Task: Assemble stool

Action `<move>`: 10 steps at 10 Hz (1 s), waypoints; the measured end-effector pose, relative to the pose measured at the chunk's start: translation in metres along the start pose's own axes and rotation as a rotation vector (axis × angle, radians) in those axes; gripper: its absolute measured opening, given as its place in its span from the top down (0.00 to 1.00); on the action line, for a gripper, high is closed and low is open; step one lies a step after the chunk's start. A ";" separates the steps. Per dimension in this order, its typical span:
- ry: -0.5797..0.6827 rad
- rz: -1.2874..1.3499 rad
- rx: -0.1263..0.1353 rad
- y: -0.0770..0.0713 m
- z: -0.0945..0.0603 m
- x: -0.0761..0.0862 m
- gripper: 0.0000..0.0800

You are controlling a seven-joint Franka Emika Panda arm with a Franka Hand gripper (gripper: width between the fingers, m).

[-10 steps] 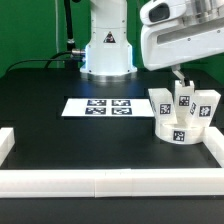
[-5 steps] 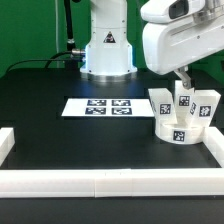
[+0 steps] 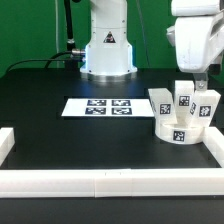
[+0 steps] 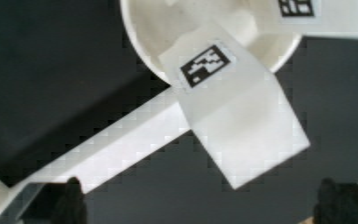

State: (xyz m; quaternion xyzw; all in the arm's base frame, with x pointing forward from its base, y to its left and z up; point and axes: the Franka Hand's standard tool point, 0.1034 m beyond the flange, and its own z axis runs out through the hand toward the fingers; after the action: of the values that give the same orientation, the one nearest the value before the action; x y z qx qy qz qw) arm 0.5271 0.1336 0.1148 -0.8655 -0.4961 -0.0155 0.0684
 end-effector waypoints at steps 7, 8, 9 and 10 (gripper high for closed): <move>-0.007 -0.356 -0.040 -0.021 0.019 0.001 0.19; -0.009 -0.354 -0.034 -0.025 0.024 -0.004 0.19; -0.008 -0.352 -0.033 -0.027 0.028 -0.006 0.19; -0.009 -0.349 -0.029 -0.028 0.031 -0.010 0.19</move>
Offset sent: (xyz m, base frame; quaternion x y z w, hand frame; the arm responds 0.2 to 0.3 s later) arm -0.0212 0.0208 -0.0079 -0.0191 0.0073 -0.2649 0.9641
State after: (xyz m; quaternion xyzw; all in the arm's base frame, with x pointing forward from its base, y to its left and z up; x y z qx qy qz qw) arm 0.4972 0.1432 0.0858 -0.7673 -0.6387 -0.0303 0.0499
